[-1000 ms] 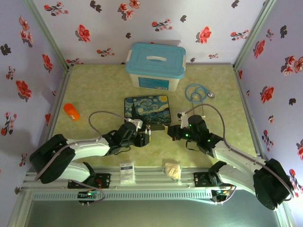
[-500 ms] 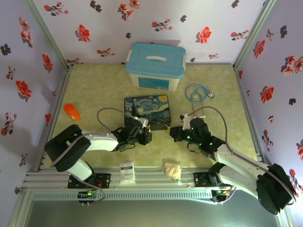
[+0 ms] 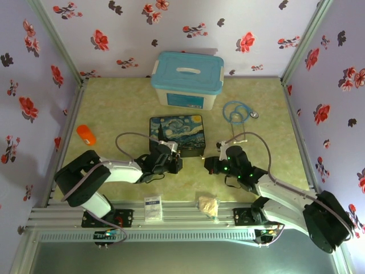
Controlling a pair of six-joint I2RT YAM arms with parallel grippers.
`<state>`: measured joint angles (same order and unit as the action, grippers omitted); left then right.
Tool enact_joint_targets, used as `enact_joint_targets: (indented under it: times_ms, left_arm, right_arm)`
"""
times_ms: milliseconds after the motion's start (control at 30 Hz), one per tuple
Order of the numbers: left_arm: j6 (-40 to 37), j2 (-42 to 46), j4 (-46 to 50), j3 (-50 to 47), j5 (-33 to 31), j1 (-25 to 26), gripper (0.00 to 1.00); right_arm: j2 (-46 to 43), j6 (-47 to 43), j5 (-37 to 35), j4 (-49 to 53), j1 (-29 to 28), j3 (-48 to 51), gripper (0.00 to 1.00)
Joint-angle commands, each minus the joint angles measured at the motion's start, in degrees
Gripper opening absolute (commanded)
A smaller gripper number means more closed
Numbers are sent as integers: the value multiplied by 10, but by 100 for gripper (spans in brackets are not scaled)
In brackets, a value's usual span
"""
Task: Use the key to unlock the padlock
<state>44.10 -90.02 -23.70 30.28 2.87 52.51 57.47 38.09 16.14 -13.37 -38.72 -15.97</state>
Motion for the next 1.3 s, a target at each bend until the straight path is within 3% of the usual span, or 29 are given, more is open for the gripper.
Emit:
enact_joint_targets:
  times_ms: [0, 367, 767, 1100, 1267]
  left_arm:
    - [59, 23, -51, -9, -35, 3, 7]
    - [123, 15, -170, -11, -62, 7, 3]
    - [186, -44, -282, -27, -57, 8, 0]
    - [193, -31, -294, -34, -61, 8, 0]
    - [221, -50, -339, -44, -60, 6, 0]
  right_arm:
    - [32, 44, 29, -72, -16, 15, 0]
    - [169, 160, 94, -266, -43, 43, 0]
    - [284, 276, 78, -394, -52, 41, 0]
    - [447, 350, 87, -659, -51, 56, 0]
    - [464, 347, 100, -660, -53, 45, 0]
